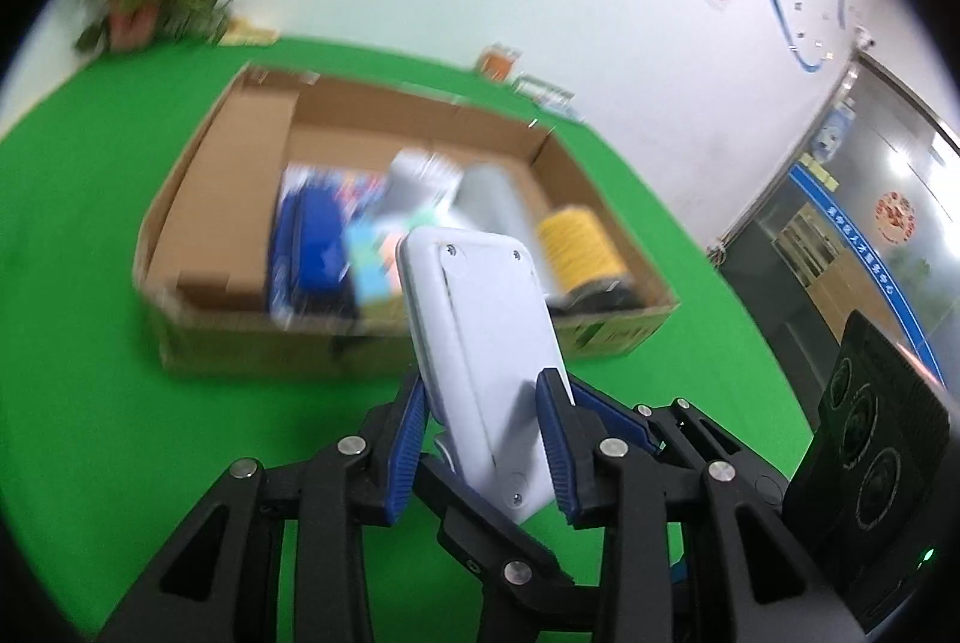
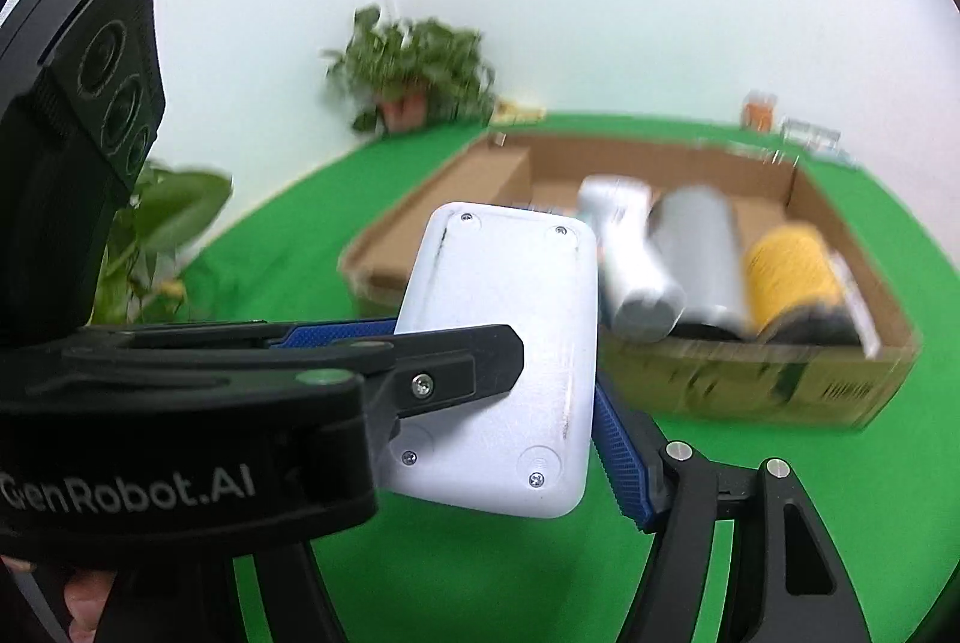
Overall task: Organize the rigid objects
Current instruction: 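Lift the white device into the box and open the right gripper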
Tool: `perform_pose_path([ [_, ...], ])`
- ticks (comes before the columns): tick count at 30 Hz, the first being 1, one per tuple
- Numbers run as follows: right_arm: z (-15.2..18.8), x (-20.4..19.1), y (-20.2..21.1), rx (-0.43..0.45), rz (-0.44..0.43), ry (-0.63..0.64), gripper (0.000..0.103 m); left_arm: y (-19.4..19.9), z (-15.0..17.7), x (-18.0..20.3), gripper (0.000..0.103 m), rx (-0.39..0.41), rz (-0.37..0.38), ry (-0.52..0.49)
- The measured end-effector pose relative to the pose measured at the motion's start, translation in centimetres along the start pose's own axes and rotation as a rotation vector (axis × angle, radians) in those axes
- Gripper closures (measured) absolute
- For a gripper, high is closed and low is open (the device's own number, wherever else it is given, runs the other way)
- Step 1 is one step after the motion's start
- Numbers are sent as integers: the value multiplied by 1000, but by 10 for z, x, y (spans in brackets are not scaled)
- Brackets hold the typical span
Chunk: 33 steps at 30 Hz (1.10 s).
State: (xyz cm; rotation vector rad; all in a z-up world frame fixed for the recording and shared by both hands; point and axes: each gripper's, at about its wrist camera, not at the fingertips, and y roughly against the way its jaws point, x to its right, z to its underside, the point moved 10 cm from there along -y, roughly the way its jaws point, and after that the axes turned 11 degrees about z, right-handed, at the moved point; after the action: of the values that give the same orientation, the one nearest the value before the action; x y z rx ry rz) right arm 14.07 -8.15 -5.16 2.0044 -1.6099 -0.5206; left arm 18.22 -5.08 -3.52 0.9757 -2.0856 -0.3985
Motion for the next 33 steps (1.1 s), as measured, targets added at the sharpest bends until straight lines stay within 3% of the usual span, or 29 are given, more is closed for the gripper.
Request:
perform_pose_path([
  [4,-34,18,7,39,29,0,36,-14,-35,16,69,-25,34,-47],
  [10,-71,66,-20,-30,27,-62,37,-63,-73,28,72,-119,94,-44],
  [16,-66,115,-63,-208,-8,-105,38,-129,-73,14,73,-271,125,75],
  [22,-49,136,-87,-303,-23,-154,36,-153,-61,5,67,-315,87,101],
  [23,-50,139,-87,-294,-23,-166,34,-150,-63,2,67,-301,47,84],
  [25,-56,148,-78,-223,16,-167,14,-136,-70,-1,63,-249,-15,29],
  [27,-64,153,-64,-141,56,-160,2,-112,-78,-6,46,-175,-85,-13],
  [28,-65,152,-54,-103,73,-151,1,-101,-82,-8,33,-134,-114,-28],
  [29,-66,152,-45,-67,91,-140,1,-81,-87,-11,28,-55,-172,-63],
  [33,-58,141,-9,39,168,-56,1,-11,-84,-9,21,181,-388,-243],
])
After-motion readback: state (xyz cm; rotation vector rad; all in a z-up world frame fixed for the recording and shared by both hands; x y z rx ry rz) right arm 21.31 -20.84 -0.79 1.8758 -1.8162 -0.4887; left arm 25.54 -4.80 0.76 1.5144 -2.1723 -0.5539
